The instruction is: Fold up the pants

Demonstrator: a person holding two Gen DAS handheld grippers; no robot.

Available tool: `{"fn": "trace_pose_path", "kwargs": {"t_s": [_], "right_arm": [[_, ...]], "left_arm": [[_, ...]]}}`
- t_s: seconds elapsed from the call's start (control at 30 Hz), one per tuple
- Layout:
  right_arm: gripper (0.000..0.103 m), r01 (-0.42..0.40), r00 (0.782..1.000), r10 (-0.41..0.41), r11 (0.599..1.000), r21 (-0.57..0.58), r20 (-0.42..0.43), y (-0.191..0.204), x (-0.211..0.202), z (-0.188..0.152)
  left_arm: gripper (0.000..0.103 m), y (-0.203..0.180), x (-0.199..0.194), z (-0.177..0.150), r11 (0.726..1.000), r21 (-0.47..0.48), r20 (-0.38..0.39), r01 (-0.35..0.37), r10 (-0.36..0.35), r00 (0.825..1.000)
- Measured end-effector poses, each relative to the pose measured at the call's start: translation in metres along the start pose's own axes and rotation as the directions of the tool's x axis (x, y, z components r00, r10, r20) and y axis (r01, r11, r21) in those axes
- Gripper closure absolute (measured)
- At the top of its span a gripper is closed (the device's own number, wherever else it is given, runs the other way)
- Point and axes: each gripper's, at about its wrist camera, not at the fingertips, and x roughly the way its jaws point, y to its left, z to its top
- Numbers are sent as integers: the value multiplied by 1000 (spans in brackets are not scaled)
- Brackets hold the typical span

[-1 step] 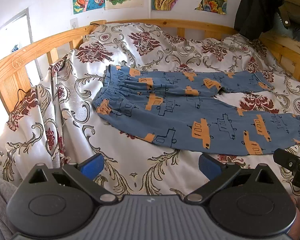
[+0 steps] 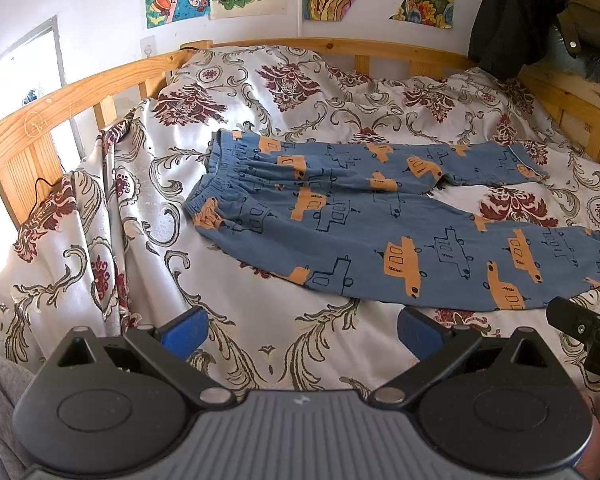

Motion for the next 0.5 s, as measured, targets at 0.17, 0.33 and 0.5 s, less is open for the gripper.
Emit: {"fn": "trace_pose_path", "kwargs": {"t_s": [0.17, 0.33, 0.5], "right_arm": [[1, 0, 1000, 0, 1000, 1, -2, 0, 0, 0], [1, 9, 1000, -9, 1000, 2, -1, 2, -1, 4], [1, 32, 999, -34, 999, 33, 35, -2, -6, 15]], "left_arm": [[0, 2, 0, -2, 1000, 0, -4, -5, 5, 1000], [0, 3, 1, -5, 1000, -11, -19, -5, 5, 1000], [0, 0, 0, 1, 1000, -9, -52, -14, 13, 999]]}}
